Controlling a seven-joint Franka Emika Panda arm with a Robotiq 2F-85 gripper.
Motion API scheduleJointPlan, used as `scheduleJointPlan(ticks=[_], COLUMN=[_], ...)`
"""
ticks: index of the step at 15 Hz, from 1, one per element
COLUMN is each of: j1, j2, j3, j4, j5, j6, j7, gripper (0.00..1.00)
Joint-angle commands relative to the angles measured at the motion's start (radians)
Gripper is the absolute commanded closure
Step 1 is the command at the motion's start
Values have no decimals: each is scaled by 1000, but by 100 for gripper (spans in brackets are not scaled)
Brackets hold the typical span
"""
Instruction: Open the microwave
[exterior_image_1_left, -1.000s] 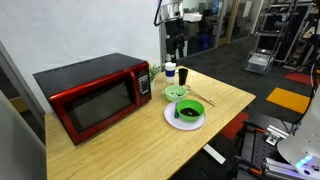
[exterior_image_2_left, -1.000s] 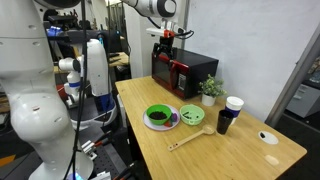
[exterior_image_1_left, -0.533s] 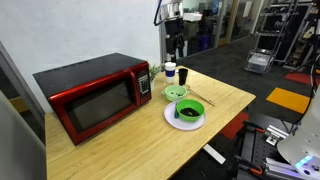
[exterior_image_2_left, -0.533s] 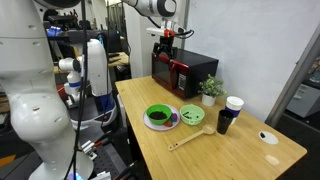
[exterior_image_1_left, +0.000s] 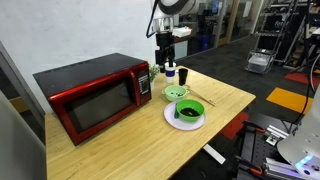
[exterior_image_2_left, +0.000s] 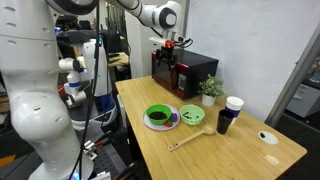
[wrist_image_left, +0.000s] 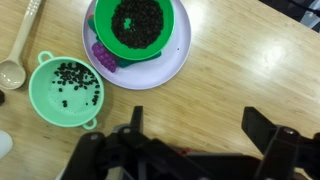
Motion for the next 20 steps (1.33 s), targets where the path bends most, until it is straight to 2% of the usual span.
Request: scheduleJointPlan(ticks=[1,5,11,20], j1=[28,67,87,90], j2=[75,104,134,226], j3=[17,24,24,17], j4=[17,4,31,206], j5=[-18,-57,-65,-67], j6=[58,153,268,250], j7=[41,74,101,109], gripper=[0,0,0,0])
